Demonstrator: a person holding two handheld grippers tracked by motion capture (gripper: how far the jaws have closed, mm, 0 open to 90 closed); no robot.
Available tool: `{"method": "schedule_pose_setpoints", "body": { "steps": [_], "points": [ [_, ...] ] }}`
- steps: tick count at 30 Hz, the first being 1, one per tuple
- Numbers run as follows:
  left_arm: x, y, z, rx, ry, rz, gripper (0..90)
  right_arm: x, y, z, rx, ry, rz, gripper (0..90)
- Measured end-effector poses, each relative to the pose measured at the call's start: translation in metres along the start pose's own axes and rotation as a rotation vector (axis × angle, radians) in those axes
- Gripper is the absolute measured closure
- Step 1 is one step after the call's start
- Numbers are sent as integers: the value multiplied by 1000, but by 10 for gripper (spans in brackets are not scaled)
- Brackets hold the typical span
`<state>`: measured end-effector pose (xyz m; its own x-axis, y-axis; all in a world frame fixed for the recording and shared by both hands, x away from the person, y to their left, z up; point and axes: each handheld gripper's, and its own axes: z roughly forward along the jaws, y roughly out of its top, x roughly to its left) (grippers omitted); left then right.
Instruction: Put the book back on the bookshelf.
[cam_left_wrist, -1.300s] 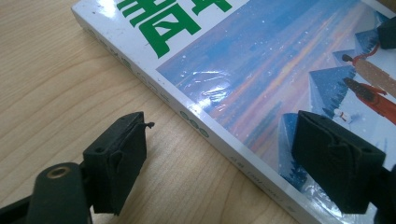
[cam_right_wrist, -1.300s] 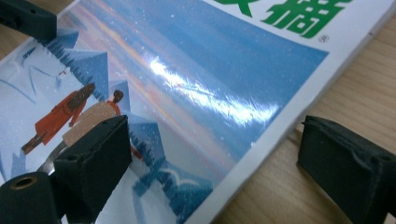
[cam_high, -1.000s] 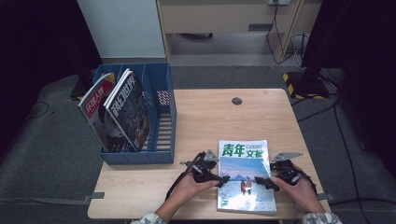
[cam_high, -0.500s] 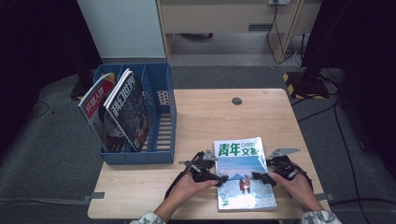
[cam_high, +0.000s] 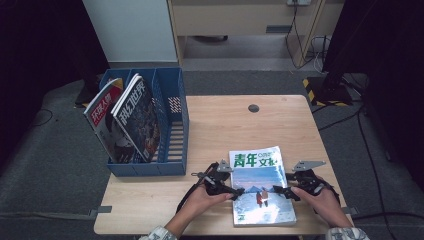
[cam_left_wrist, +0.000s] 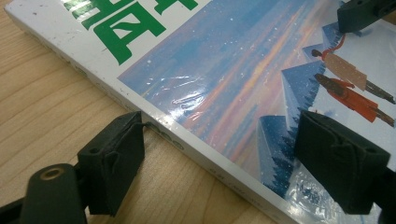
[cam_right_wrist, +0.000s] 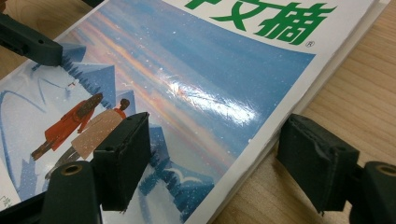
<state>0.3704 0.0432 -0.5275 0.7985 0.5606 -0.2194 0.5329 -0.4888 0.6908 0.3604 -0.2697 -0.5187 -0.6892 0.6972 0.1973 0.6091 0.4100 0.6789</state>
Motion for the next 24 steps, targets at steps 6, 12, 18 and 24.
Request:
{"method": "schedule_pose_setpoints", "body": {
  "steps": [6, 12, 18, 24],
  "points": [
    [0, 0, 0, -1, -1, 0, 152, 1, 1, -1, 1, 5, -7, 252],
    [0, 0, 0, -3, -1, -1, 152, 7, 5, -5, -35, 42, -14, 299],
    [0, 0, 0, -5, 0, 0, 152, 18, 16, 8, -17, 69, -48, 244],
    [0, -1, 0, -10, -1, -2, 152, 10, 22, 17, -21, 68, -19, 244]
  ]
}}
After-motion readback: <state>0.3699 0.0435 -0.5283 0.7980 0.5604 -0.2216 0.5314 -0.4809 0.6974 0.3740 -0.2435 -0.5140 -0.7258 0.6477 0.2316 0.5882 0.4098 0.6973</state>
